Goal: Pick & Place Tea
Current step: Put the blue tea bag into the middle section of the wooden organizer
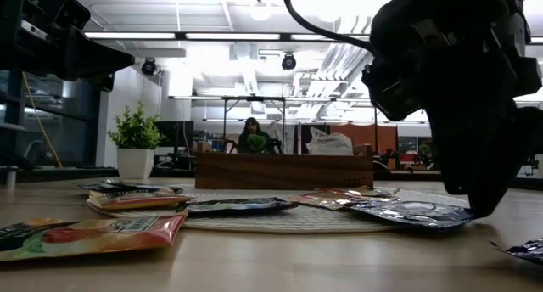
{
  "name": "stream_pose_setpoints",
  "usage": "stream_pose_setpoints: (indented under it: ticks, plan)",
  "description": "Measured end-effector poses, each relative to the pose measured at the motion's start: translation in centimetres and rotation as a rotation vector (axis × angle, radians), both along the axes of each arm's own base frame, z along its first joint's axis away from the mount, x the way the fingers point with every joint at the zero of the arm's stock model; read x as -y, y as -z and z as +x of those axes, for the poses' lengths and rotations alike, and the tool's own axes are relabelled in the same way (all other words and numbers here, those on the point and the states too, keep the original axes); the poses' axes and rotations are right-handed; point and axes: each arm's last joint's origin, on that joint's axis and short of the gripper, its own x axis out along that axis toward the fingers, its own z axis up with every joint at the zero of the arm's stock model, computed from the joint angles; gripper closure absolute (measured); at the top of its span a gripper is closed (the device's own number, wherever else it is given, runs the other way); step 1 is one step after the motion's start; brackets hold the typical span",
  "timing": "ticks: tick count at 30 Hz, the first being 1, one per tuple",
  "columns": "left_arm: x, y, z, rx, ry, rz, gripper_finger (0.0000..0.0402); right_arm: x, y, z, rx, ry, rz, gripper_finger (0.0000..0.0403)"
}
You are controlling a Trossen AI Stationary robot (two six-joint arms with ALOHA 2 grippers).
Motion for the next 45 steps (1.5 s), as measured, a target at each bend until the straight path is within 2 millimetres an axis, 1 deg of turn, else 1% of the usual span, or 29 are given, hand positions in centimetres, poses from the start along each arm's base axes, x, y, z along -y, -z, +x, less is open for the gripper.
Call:
stream_pose_setpoints:
  ticks: [5, 12, 15, 19, 30, 36, 40, 42, 45]
  plan:
    - [0.0, 0.0, 0.0, 0.0, 0.0, 0.0, 0.0401, -0.2, 0.6, 0.4, 0.015, -0.001, 0.015, 0.0219]
    - [0.0, 0.0, 0.0, 0.0, 0.0, 0.0, 0.0401, -0.3, 0.6, 0.5, 0.022, -0.001, 0.017, 0.022]
    - [0.0, 0.0, 0.0, 0.0, 0.001, 0.0, 0.0401, -0.2, 0.6, 0.5, 0.021, 0.001, 0.014, 0.0228]
    - [0.0, 0.0, 0.0, 0.0, 0.001, 0.0, 0.0401, -0.2, 0.6, 0.5, 0.017, 0.003, 0.009, 0.0262]
    - [0.0, 0.0, 0.0, 0.0, 0.002, 0.0, 0.0401, -0.1, 0.8, 0.4, 0.01, 0.007, -0.006, 0.0393]
    - [0.0, 0.0, 0.0, 0.0, 0.002, 0.0, 0.0401, -0.1, 0.8, 0.4, 0.008, 0.008, -0.006, 0.0401]
    - [0.0, 0.0, 0.0, 0.0, 0.002, 0.0, 0.0401, -0.1, 0.4, 0.3, 0.012, 0.01, -0.002, 0.0402]
    - [0.0, 0.0, 0.0, 0.0, 0.002, 0.0, 0.0401, -0.1, -0.2, 0.3, 0.0, 0.011, -0.014, 0.0402]
    - [0.0, 0.0, 0.0, 0.0, 0.002, 0.0, 0.0401, 0.0, -1.5, 0.4, -0.019, 0.0, -0.053, 0.0402]
